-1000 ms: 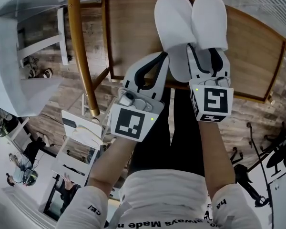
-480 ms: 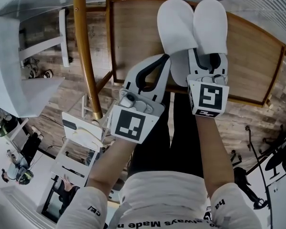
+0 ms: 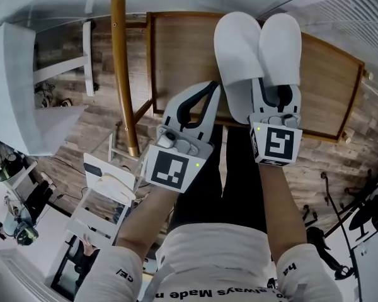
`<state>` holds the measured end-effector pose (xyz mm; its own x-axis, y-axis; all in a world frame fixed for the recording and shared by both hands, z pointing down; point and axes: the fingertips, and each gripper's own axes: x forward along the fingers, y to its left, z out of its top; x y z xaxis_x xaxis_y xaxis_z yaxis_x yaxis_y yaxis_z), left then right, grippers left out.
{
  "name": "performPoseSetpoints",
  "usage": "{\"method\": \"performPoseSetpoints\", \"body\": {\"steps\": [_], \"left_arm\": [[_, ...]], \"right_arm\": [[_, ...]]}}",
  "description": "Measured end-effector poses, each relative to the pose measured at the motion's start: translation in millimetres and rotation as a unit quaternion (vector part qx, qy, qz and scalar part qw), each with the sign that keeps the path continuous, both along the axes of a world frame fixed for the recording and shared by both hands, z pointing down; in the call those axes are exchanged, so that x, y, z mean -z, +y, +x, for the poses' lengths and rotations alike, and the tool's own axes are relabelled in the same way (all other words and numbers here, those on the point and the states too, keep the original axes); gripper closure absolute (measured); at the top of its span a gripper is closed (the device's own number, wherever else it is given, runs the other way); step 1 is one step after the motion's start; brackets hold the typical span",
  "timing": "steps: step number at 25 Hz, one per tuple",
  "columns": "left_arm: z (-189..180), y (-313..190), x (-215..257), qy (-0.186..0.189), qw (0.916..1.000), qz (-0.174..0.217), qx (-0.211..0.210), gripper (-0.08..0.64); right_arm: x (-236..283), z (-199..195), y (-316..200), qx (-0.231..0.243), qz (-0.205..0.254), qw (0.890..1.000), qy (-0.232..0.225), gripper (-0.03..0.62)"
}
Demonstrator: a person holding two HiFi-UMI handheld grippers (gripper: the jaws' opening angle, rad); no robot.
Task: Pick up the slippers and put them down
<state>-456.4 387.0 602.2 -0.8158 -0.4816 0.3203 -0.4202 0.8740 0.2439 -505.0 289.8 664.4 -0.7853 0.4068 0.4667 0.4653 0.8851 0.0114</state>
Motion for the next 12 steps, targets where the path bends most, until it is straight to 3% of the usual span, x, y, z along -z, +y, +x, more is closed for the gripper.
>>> {"method": "performPoseSetpoints", "body": {"steps": [12], "left_arm": [[-4, -10, 79, -0.037, 0.9993, 0.009, -0.004, 0.548]], "right_arm": [[87, 1, -18, 0.001, -0.015, 1.000, -0.025, 0.420]]}}
